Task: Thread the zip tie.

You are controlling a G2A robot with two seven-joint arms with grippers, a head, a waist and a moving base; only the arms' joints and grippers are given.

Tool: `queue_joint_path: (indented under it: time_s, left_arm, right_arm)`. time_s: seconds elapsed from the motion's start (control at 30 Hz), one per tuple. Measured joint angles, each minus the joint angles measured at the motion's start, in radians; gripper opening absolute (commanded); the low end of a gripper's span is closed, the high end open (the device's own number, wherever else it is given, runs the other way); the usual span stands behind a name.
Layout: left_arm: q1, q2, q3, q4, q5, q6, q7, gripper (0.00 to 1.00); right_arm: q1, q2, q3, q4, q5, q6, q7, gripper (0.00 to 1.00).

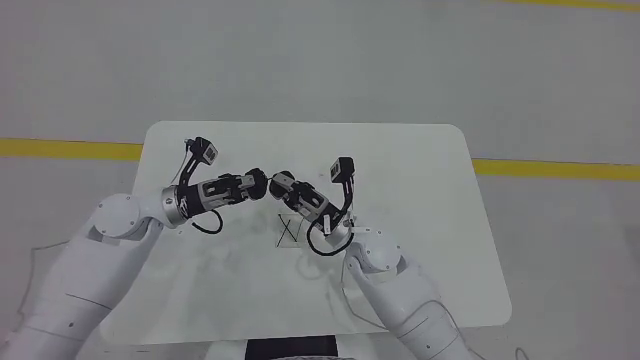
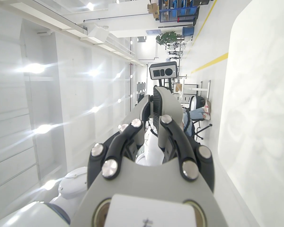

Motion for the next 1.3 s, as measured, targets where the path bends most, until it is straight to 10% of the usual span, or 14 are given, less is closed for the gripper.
queue_joint_path:
  time_s: [0.3, 0.33, 0.37, 0.67, 0.9, 1.3]
  left_arm:
    - [-0.007, 0.004, 0.010, 0.005, -0.002, 0.005, -0.003, 0.00]
    - [-0.007, 0.004, 0.010, 0.006, -0.002, 0.005, -0.004, 0.00]
    - [-0.007, 0.005, 0.011, 0.006, -0.003, 0.005, -0.004, 0.00]
    - [-0.006, 0.016, -0.011, 0.004, -0.004, -0.001, -0.042, 0.00]
    - [-0.039, 0.032, -0.038, -0.004, 0.005, -0.007, -0.211, 0.00]
    - [-0.050, 0.035, -0.032, 0.024, 0.014, 0.039, -0.200, 0.00]
  right_arm:
    - [0.002, -0.001, 0.000, 0.006, 0.008, -0.006, -0.002, 0.07]
    - [0.002, -0.001, 0.001, 0.006, 0.009, -0.007, -0.002, 0.73]
    - [0.002, -0.001, 0.001, 0.007, 0.011, -0.009, -0.003, 1.00]
    - [-0.003, 0.005, 0.025, 0.018, 0.052, -0.031, 0.062, 1.00]
    - [0.009, 0.011, 0.036, 0.029, 0.063, -0.009, 0.150, 1.00]
    - [0.008, 0.014, 0.039, 0.027, 0.047, -0.013, 0.154, 1.00]
